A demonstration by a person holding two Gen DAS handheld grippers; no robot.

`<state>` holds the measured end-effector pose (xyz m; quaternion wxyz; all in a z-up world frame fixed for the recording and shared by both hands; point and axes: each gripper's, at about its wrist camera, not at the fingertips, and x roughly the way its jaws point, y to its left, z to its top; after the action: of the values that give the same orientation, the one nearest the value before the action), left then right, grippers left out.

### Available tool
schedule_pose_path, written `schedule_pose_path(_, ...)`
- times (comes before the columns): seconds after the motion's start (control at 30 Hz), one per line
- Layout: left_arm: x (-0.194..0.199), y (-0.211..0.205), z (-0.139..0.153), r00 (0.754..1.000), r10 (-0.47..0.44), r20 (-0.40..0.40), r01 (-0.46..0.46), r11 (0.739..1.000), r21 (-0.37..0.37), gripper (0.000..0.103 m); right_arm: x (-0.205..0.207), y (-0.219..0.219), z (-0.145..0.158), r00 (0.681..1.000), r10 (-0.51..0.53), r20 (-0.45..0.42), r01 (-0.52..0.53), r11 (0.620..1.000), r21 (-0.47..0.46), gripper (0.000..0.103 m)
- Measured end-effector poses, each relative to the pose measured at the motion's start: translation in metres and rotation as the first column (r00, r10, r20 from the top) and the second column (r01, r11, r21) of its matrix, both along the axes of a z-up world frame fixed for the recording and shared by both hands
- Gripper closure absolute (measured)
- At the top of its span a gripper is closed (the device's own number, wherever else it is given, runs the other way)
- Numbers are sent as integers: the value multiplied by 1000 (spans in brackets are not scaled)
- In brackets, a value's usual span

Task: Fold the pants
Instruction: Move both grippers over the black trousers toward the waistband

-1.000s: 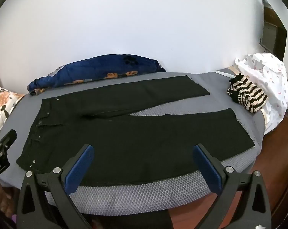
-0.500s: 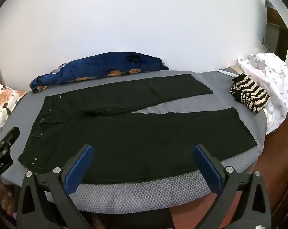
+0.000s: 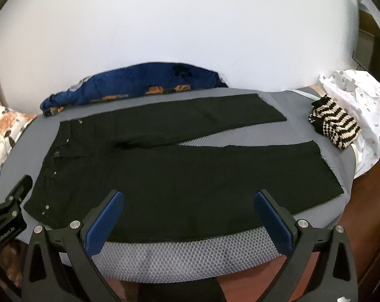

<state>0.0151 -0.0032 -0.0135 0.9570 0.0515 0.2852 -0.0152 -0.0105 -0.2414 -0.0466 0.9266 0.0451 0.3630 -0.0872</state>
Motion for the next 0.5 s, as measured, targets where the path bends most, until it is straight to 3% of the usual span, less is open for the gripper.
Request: schedule_pose_path(0.5,23,11,-10,998,-42,-54,44,998,34,0,40,8,-5,993,111,-41,-109,992,68,0)
